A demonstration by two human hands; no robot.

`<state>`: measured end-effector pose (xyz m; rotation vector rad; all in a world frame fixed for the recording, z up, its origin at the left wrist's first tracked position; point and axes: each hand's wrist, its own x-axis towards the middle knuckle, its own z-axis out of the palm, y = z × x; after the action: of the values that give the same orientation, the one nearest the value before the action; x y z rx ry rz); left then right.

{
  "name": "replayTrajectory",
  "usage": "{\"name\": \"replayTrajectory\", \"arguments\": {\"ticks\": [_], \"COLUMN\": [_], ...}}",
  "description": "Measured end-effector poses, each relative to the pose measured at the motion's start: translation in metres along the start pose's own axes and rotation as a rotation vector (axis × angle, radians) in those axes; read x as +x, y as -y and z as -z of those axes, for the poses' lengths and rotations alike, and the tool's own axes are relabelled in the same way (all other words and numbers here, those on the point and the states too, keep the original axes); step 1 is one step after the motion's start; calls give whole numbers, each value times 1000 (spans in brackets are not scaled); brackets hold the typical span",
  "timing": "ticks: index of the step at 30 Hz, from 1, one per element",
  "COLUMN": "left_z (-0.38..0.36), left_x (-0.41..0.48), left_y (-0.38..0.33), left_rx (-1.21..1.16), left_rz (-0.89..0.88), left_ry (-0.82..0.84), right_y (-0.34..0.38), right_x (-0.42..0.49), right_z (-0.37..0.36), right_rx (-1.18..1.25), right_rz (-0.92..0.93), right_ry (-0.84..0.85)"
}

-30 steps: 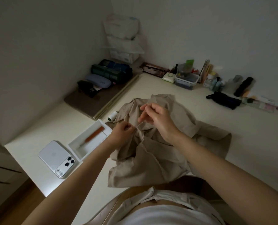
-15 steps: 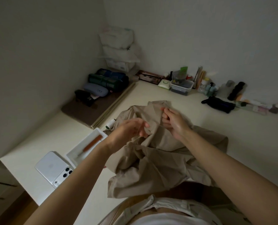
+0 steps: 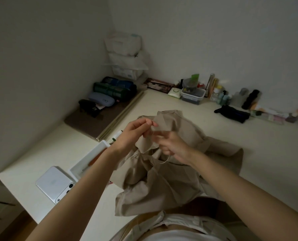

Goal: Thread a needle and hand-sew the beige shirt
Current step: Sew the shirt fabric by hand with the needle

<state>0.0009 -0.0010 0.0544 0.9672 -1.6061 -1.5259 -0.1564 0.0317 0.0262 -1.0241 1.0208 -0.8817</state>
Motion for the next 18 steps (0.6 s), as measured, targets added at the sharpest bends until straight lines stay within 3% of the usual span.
{"name": "replayTrajectory", "arguments": {"ticks": [5, 11, 13, 16, 18], "left_z": [0, 15, 16, 7, 2], "left_x": [4, 4, 0, -12, -16], "left_y": [-4, 12, 16, 19, 18], "left_rx": [65, -108, -55, 89, 77], "left_rz": [-33, 42, 144, 306, 331], "left_ry": [-61, -240, -141, 152, 220], "right_y": [0, 3, 6, 10, 10], "right_x": [4, 4, 2, 4, 9], "right_z": [-25, -16, -10, -1, 9], "right_rx": [-153, -23, -19, -56, -86], "right_rz": [-13, 38, 59, 76, 67], "right_ry": [29, -119, -180, -276, -356]}}
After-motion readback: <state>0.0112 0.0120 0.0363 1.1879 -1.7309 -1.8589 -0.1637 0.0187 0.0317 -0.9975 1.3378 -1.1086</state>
